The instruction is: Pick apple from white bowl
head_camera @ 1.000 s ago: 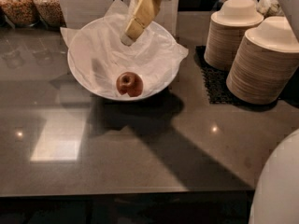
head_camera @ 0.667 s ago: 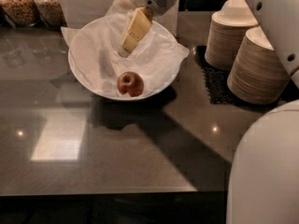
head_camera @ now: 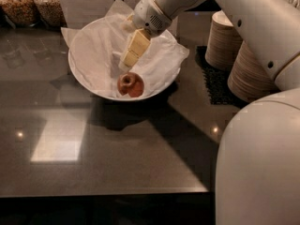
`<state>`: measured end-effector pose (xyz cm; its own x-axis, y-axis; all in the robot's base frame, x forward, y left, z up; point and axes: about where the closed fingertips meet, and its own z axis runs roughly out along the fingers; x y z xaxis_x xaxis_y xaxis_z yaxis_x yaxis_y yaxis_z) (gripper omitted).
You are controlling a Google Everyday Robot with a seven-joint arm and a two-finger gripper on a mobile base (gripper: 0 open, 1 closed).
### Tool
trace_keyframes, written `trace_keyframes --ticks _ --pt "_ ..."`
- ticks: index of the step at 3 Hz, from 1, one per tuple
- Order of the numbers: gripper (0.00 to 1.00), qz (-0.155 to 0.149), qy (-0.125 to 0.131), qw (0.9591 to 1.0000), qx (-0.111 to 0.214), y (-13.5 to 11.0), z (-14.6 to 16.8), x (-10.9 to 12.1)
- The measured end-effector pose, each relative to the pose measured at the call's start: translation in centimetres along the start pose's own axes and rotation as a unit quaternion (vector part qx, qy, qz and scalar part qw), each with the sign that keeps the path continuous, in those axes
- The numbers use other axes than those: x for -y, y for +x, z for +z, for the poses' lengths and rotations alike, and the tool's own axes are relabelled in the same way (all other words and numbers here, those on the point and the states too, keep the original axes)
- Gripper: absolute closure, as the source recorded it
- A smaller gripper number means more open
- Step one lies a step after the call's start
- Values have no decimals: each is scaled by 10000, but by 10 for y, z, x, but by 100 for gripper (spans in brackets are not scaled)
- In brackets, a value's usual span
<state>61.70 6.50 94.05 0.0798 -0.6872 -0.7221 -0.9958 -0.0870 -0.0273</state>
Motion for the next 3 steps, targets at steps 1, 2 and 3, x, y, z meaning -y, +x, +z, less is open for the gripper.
trace_keyframes --ticks 1,2,3 --pt "0 268 -283 9991 183 29 29 4" --pt "0 268 -284 9991 184 29 29 4" --pt "0 138 -477 9973 543 28 40 6"
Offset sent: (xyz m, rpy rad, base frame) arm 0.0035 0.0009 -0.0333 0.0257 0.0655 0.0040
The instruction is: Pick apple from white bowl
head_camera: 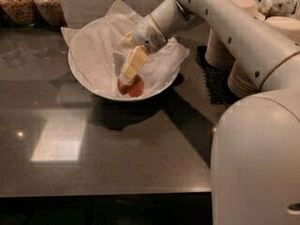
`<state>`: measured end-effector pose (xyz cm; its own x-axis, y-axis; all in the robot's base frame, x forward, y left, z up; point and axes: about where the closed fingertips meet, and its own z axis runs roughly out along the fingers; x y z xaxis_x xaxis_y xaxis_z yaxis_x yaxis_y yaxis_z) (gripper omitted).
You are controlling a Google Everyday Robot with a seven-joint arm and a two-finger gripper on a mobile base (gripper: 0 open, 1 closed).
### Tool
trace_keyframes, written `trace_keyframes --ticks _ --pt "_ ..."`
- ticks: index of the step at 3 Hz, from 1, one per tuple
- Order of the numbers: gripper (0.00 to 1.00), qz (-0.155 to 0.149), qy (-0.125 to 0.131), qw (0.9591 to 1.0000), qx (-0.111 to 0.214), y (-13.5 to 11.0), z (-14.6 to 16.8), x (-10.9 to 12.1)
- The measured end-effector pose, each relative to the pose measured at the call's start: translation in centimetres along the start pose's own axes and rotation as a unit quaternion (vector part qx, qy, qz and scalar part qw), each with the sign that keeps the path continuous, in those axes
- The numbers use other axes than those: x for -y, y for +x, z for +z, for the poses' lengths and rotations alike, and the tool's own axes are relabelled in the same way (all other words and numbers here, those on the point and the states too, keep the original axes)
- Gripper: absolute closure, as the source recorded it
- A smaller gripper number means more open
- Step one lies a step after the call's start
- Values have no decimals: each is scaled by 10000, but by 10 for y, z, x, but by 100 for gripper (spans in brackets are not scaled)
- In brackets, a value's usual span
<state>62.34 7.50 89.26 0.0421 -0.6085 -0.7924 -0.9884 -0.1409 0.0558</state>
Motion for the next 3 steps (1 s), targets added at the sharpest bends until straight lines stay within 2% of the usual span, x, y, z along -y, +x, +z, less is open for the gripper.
trace_keyframes --ticks 1,2,3 --pt "0 83 -317 9972 666 17 31 6" --pt "0 83 -317 9972 666 17 31 6" --pt "0 180 -225 9994 185 10 38 5"
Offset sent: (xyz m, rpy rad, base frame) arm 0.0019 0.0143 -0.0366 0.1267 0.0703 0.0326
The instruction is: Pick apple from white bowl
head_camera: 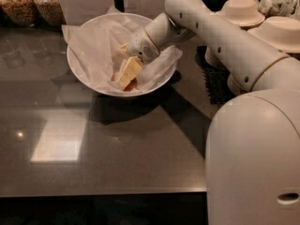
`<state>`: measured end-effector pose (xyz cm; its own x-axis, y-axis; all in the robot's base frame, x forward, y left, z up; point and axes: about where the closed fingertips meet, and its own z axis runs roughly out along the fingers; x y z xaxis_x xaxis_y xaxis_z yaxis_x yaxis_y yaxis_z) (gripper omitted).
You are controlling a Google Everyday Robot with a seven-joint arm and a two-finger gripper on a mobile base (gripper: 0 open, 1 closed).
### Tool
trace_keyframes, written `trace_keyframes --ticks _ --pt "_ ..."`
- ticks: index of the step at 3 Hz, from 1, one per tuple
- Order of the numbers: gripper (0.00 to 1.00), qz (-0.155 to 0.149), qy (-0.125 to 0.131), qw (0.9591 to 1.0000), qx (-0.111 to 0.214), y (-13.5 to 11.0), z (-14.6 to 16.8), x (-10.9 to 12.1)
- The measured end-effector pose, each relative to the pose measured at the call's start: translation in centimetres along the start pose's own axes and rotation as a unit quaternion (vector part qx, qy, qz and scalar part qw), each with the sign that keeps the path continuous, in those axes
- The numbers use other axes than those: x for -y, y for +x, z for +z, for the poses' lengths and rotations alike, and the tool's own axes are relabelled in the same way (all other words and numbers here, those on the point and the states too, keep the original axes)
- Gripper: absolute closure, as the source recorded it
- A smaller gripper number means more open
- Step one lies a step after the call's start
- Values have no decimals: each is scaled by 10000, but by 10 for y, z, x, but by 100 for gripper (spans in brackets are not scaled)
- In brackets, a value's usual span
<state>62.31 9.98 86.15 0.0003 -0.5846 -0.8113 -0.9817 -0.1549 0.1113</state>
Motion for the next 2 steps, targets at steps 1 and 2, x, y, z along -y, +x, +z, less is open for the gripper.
trace_keyframes --ticks 1,2 --pt "0 349 776 9888 -1228 -16 8 3" --pt "0 527 1092 9777 -1712 -15 1 -3"
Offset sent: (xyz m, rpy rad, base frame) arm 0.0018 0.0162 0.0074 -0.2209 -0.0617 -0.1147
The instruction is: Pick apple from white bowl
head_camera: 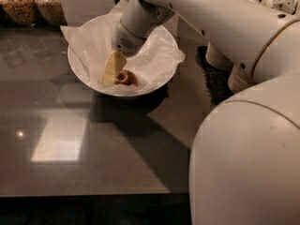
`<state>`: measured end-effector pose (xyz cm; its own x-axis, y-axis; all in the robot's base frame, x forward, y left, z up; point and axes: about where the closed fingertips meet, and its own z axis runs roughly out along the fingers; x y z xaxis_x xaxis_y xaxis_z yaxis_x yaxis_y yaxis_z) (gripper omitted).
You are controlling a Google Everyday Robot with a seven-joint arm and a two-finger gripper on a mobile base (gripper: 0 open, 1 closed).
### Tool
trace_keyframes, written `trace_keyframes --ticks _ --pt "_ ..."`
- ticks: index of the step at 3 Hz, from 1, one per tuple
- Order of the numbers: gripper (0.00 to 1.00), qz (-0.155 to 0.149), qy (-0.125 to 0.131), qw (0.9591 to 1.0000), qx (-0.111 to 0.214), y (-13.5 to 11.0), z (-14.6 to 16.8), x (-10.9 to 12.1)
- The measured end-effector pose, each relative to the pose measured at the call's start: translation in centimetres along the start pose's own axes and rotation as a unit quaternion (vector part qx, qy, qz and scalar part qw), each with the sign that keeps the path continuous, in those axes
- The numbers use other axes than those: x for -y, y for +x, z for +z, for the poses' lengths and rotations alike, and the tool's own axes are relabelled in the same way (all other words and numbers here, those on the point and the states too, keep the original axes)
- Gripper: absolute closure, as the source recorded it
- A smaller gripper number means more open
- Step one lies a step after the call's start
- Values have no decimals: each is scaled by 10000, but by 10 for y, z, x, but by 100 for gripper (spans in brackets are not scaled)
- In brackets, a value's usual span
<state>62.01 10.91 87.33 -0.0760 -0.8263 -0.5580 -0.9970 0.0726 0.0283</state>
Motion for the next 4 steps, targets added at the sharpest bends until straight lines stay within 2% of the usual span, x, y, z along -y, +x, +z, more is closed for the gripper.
trace_keyframes --ticks 1,2,3,4 --pt "0 1 0 10000 0 0 0 0" --pt "0 370 105 9990 -211 22 -8 -17" --pt "0 372 104 9990 -211 22 -8 -17" --pt "0 740 16 9972 -64 52 -6 -15"
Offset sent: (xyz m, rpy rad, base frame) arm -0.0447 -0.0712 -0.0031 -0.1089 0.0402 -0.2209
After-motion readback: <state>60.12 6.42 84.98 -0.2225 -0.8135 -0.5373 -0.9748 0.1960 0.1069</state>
